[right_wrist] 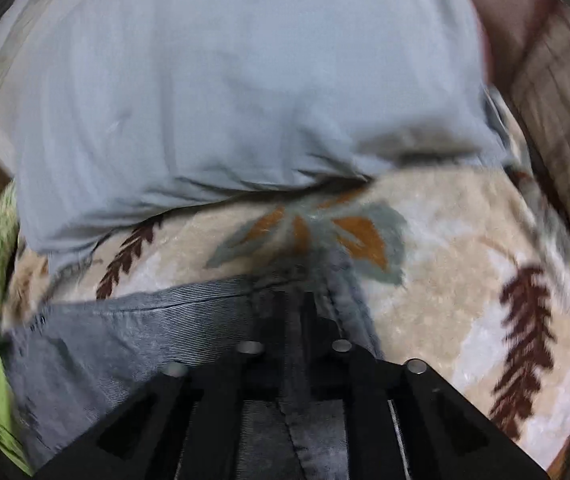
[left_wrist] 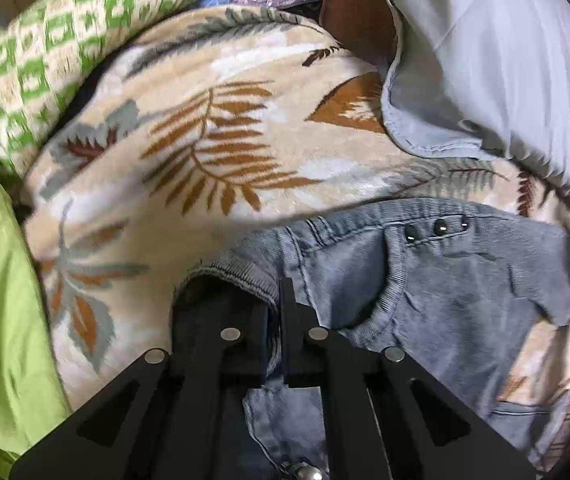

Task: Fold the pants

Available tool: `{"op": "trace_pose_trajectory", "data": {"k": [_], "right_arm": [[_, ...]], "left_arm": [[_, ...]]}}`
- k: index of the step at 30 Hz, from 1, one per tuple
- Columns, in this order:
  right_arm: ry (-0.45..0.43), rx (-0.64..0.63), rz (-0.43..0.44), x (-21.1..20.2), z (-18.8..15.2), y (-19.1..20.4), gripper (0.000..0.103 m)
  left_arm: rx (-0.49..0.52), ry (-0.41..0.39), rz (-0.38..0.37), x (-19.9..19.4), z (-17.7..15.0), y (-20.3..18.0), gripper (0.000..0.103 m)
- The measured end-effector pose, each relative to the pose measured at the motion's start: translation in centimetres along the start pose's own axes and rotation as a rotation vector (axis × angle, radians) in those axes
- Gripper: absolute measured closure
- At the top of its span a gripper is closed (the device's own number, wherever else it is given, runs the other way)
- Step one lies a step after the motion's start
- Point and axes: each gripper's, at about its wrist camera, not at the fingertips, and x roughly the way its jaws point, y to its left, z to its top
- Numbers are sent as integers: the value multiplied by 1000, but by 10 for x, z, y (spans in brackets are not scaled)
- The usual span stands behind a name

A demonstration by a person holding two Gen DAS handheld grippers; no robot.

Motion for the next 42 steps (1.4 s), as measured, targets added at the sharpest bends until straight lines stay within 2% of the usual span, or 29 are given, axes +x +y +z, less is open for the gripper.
{"op": "trace_pose_trajectory", "data": {"k": [1, 2, 3, 4, 6, 8, 9, 12, 14, 15, 16, 17, 19, 21, 25, 29, 34, 37, 42], "right_arm": [[-10, 18, 0, -2, 0, -5, 51], [-20, 41, 25, -3, -1, -11, 44], [-28, 54, 36, -3, -1, -15, 42], [-39, 64, 38, -3, -1, -18, 42], [-57, 81, 52, -2, 2, -25, 42], [-64, 77, 64, 5, 7, -27, 36], [-48, 67, 71, 11, 9, -27, 33], [-3, -3, 83, 36, 8, -9, 30], [-16, -89, 51, 40, 7, 7, 38], [-11, -110, 42, 41, 7, 12, 69], [5, -132, 46, 42, 7, 18, 89], [15, -149, 53, 42, 7, 23, 92], [-3, -220, -4, 36, 3, 37, 93], [-35, -235, -28, 24, 0, 44, 93], [-115, -201, -17, -12, -1, 41, 93], [-194, -200, -17, -55, -10, 44, 92], [-275, -205, -18, -115, -35, 42, 92], [-306, -215, -33, -146, -60, 39, 92], [-326, -201, -20, -184, -120, 26, 92]], "left_arm": [[-25, 7, -12, 0, 1, 5, 95], [-47, 14, -28, 1, 2, 11, 90], [-68, 19, -51, 1, 2, 16, 74], [-102, 19, -82, 2, 5, 24, 54], [-186, -11, -139, 0, 9, 43, 36], [-218, -13, -172, 2, 11, 55, 34], [-220, 11, -183, 7, 12, 57, 32], [-185, 88, -188, 29, 15, 47, 31], [-117, 108, -210, 39, 11, 27, 35], [-72, 79, -188, 36, 8, 14, 55], [-29, 61, -167, 34, 6, 3, 81], [3, 51, -142, 32, 3, -7, 89], [56, 10, -51, 25, -1, -25, 99], [106, -57, 33, 9, -6, -39, 101], [131, -176, 118, -31, -17, -40, 101], [125, -254, 142, -69, -29, -40, 101], [92, -331, 139, -107, -54, -36, 101], [86, -363, 134, -125, -77, -31, 101], [66, -383, 103, -148, -124, -20, 101]]}}
